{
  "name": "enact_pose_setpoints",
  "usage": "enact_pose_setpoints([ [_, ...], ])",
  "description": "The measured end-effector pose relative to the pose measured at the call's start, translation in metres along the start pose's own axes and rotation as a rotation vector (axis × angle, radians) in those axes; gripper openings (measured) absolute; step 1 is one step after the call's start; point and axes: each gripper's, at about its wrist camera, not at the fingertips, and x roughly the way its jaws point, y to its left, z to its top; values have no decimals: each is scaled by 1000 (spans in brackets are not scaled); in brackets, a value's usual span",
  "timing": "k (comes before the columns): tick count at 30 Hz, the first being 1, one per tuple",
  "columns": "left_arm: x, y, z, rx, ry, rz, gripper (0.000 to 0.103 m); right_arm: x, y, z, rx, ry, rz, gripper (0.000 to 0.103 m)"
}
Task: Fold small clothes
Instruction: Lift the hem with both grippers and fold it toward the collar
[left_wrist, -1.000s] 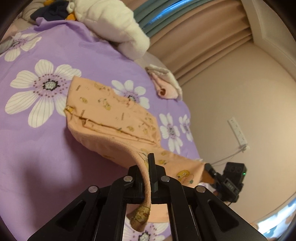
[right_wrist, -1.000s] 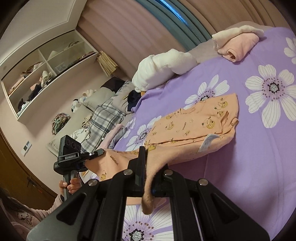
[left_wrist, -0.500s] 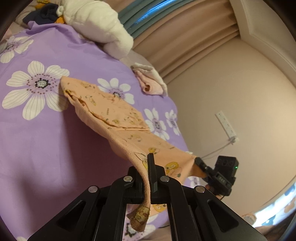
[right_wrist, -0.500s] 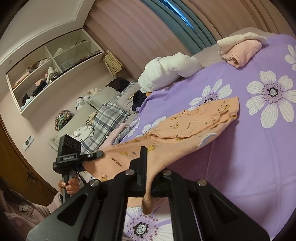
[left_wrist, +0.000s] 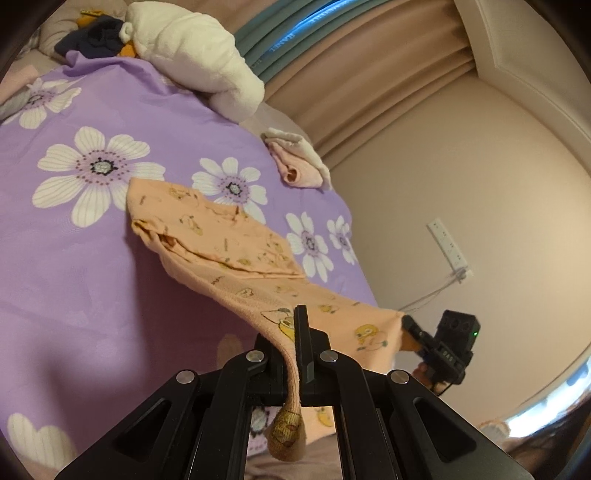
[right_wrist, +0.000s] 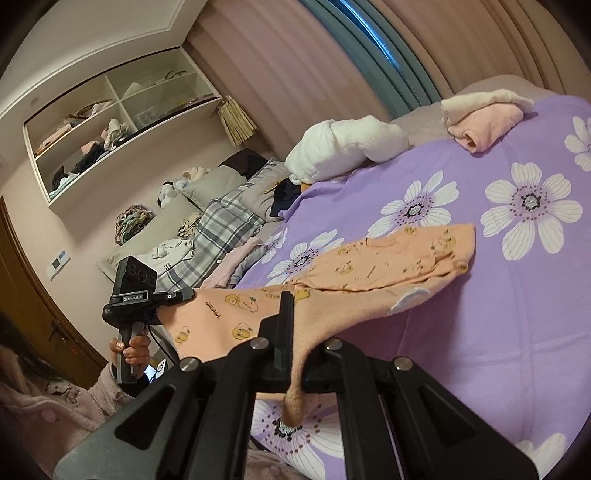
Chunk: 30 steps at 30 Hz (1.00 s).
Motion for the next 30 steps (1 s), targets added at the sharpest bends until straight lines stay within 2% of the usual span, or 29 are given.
enact_pose_setpoints([
  [6, 13, 13, 15, -57, 6, 8, 0, 8, -9, 5, 28, 8, -9, 4],
  [10, 37, 30, 40, -98, 17, 31, 0, 30, -34, 20, 123, 20, -36, 4],
  [16, 75, 71, 85, -228, 24, 47, 0, 67, -81, 53, 259, 12, -85, 4],
  [21, 104, 100, 118, -305, 16, 101, 0, 99, -125, 77, 362, 5, -141, 4],
  [30, 161, 152, 141, -422, 81, 209, 0, 166, -184, 94, 452, 108, -268, 5],
])
